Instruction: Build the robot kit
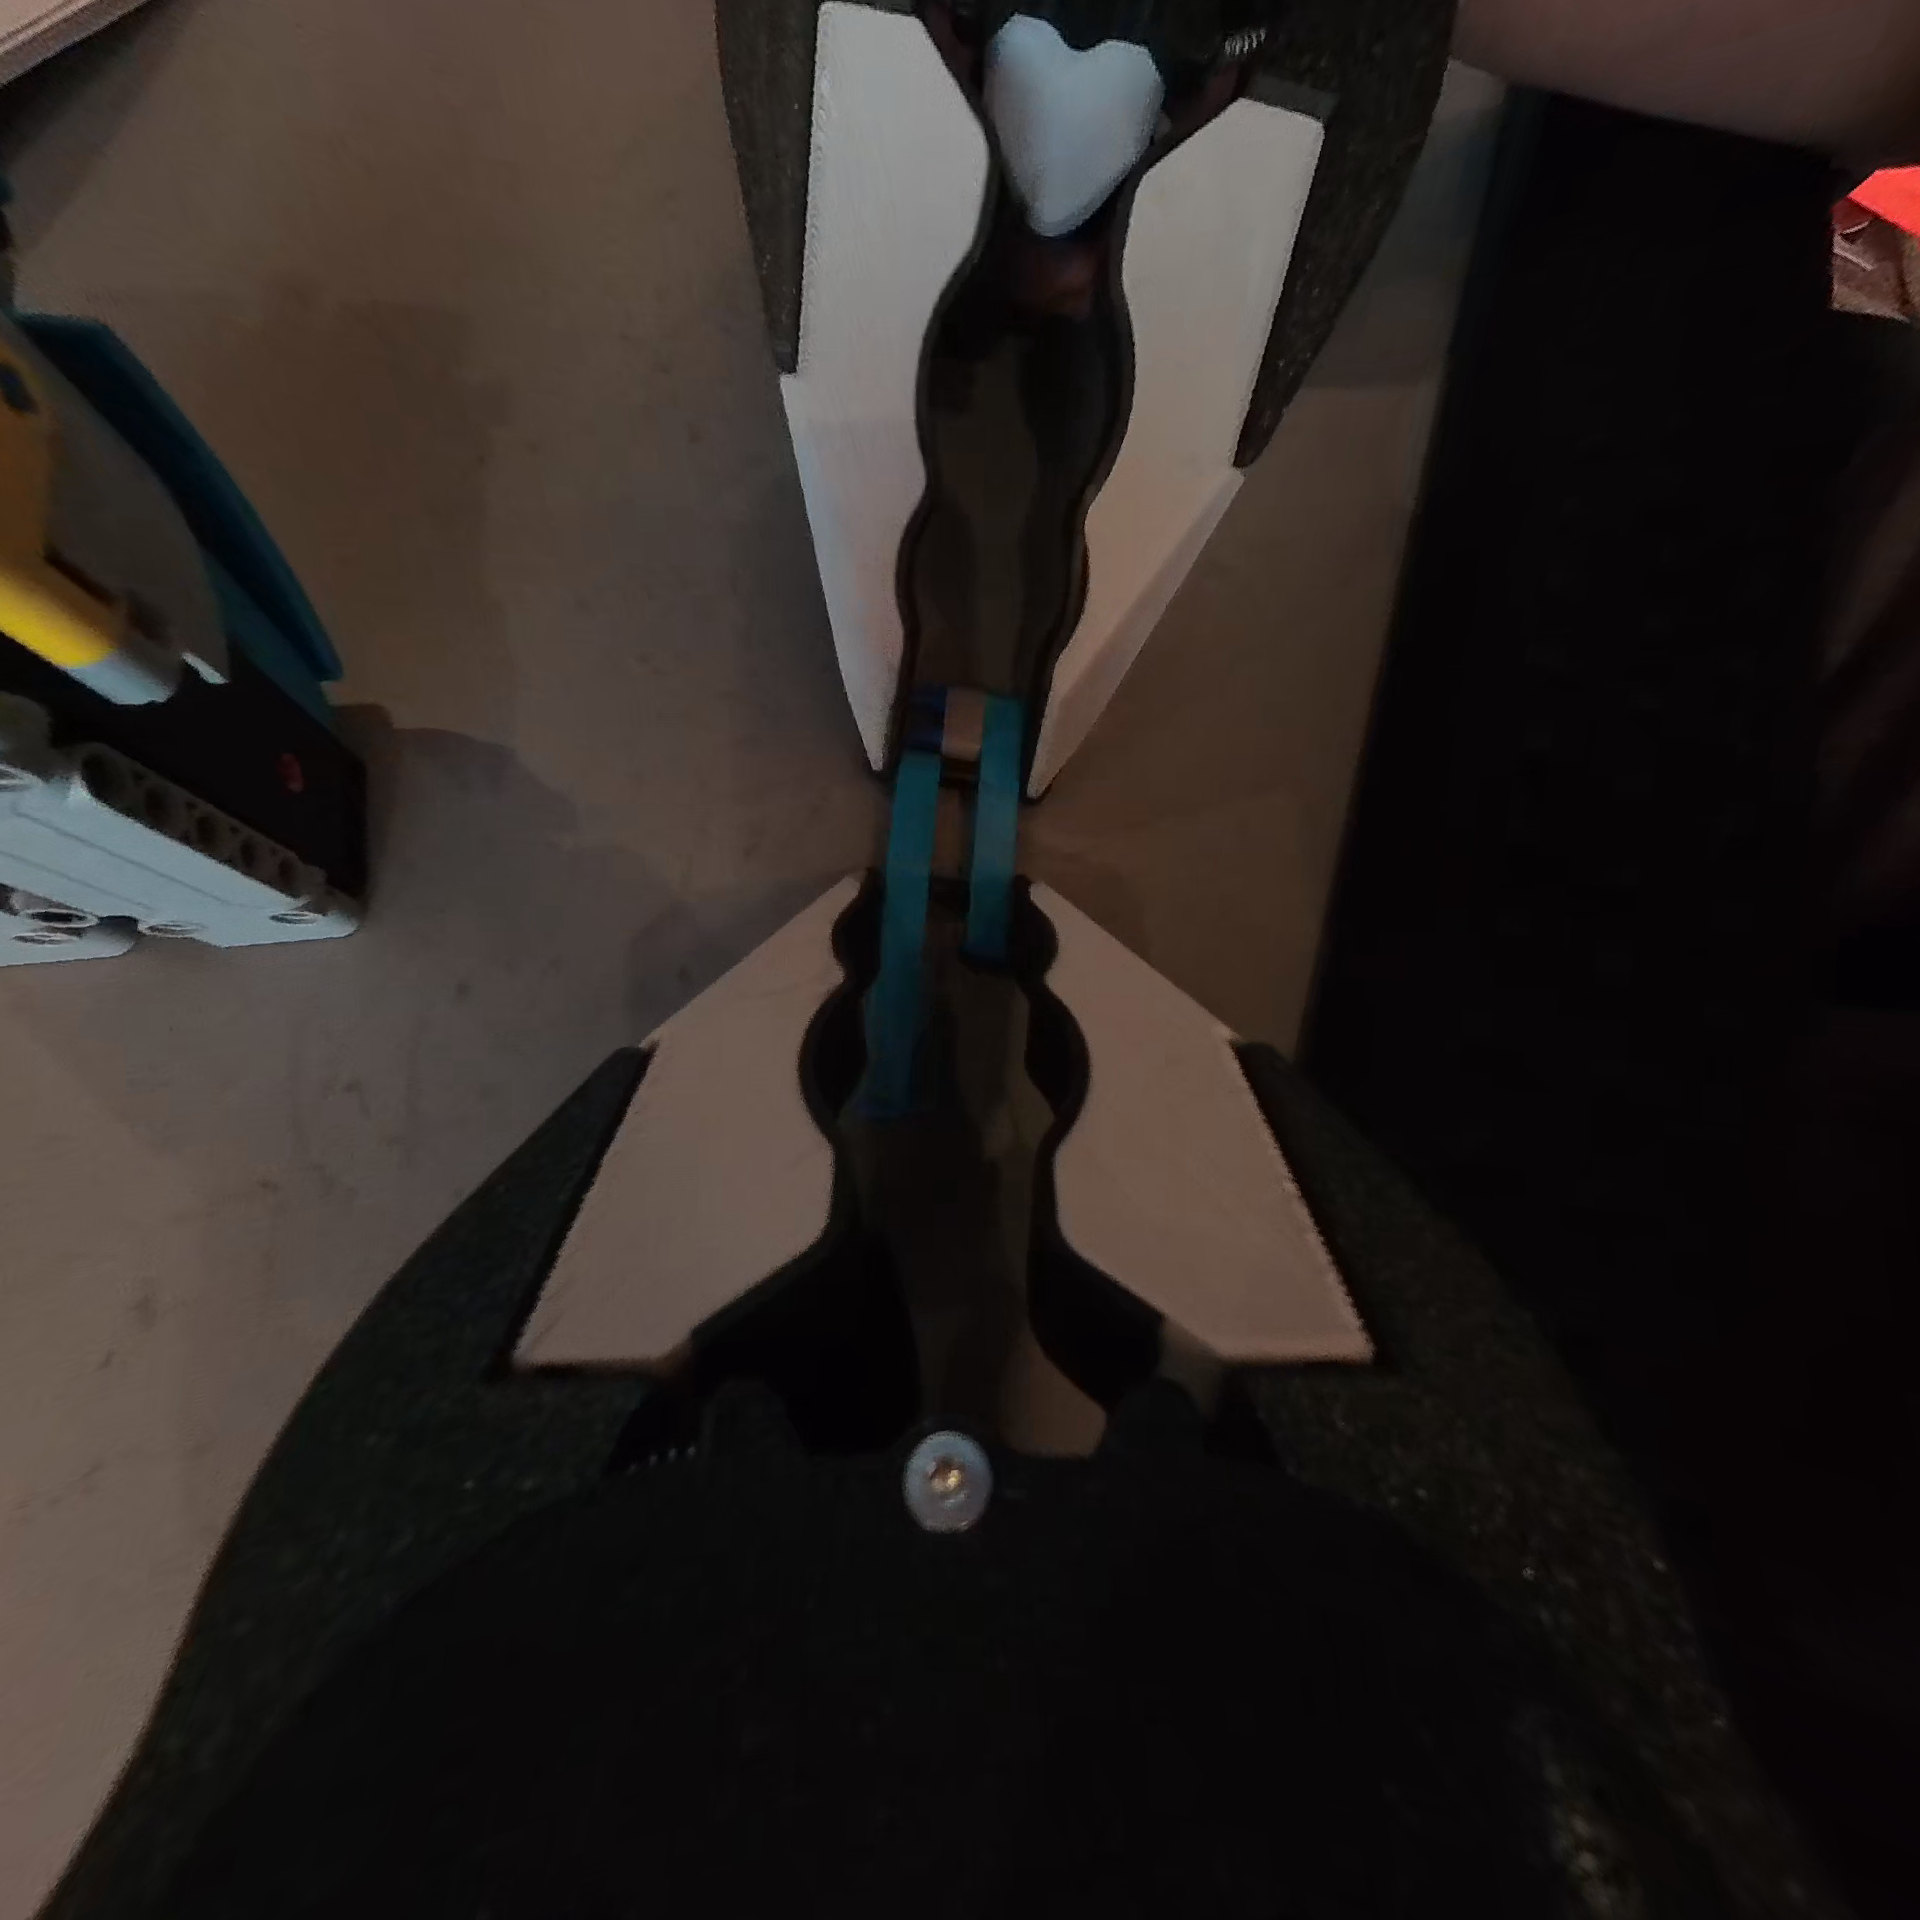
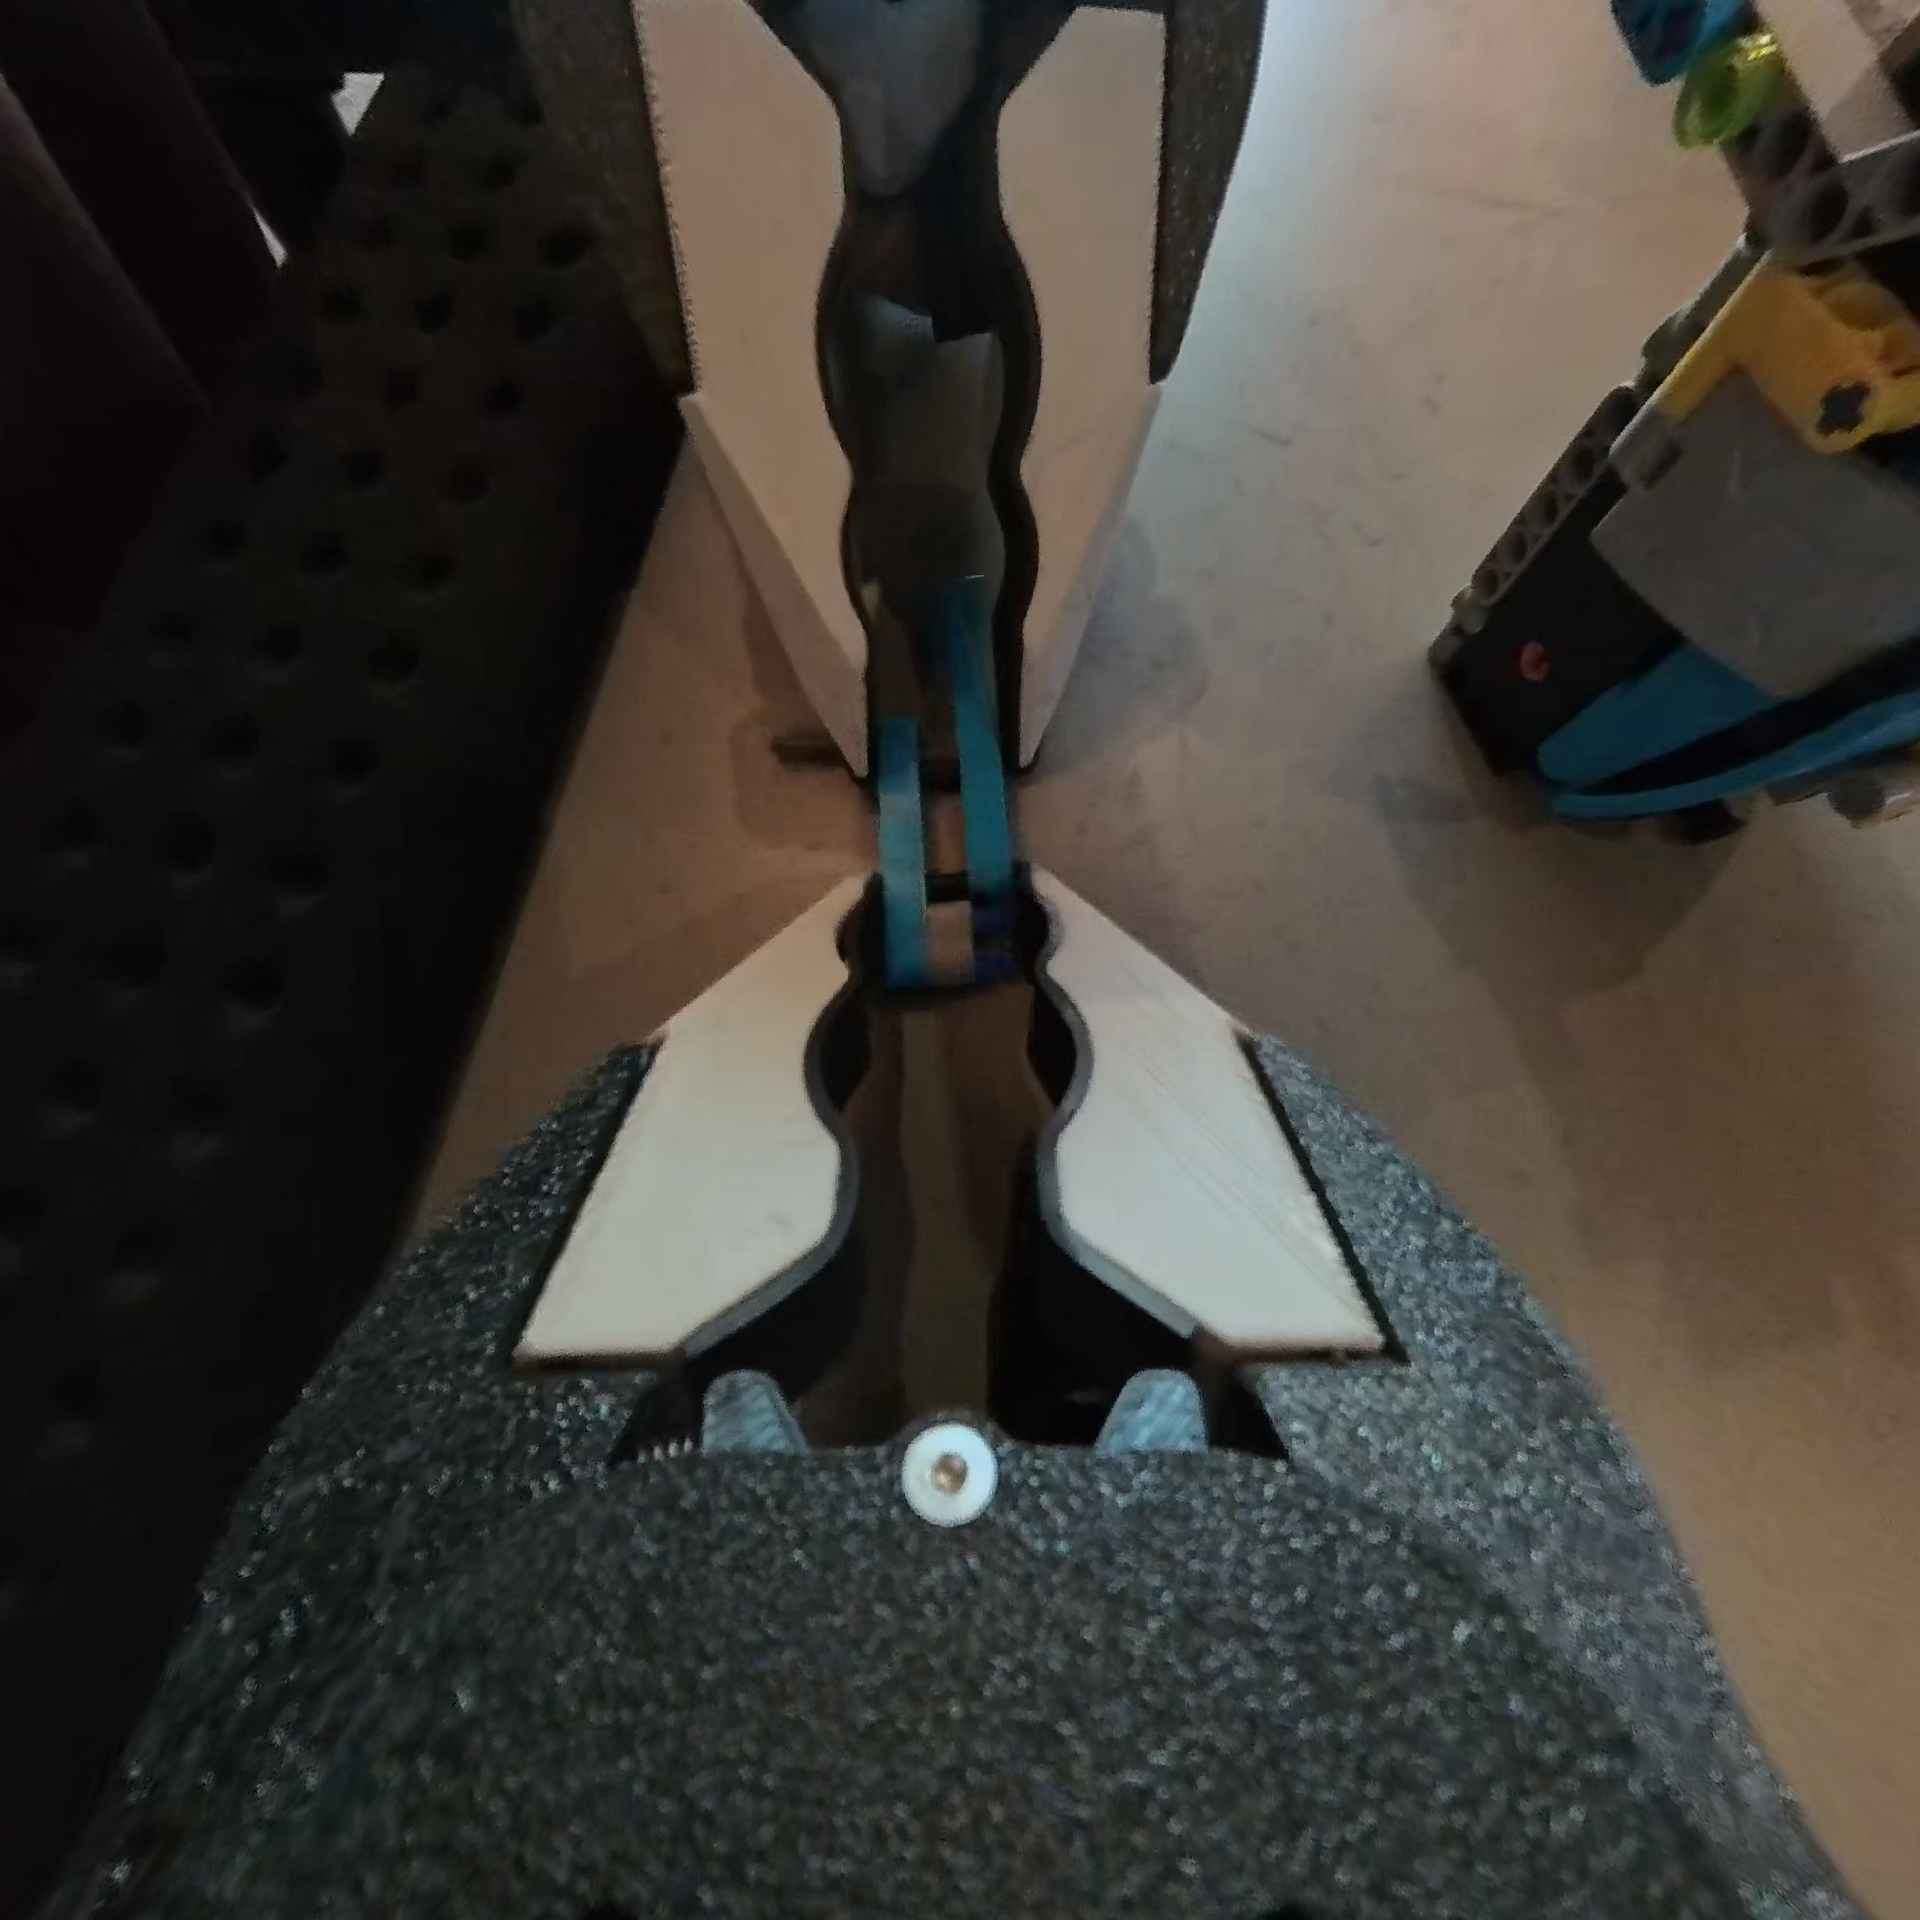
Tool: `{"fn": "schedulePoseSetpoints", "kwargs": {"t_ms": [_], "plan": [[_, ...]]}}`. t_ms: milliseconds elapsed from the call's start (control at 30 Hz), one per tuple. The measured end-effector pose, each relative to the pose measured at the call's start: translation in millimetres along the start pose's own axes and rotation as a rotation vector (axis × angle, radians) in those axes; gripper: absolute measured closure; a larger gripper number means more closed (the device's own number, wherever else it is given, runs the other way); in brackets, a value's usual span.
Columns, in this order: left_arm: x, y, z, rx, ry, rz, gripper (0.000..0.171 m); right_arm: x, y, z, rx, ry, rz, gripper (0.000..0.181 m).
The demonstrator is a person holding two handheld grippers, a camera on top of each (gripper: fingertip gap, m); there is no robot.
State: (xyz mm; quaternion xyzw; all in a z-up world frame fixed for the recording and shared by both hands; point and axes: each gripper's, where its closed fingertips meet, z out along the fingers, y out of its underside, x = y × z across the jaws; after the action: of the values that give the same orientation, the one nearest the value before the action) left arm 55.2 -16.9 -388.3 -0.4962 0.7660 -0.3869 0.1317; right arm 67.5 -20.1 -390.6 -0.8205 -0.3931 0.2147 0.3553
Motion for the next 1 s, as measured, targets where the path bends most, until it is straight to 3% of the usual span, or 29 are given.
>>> {"fn": "schedulePoseSetpoints", "kwargs": {"t_ms": [633,900,1000], "plan": [[3.5,-0.8,0.7,-0.003,0.022,-0.003,0.151,-6.8,-2.1,1.1,-0.004,-0.062,-0.045,0.159],[4.0,0.3,1.1,0.0,0.02,-0.018,0.153,-5.1,-1.1,2.9,-0.009,-0.056,0.032,0.157],[4.4,0.9,1.5,-0.003,0.011,0.004,0.152,-5.4,-0.5,2.9,-0.023,-0.011,-0.025,0.157]]}}
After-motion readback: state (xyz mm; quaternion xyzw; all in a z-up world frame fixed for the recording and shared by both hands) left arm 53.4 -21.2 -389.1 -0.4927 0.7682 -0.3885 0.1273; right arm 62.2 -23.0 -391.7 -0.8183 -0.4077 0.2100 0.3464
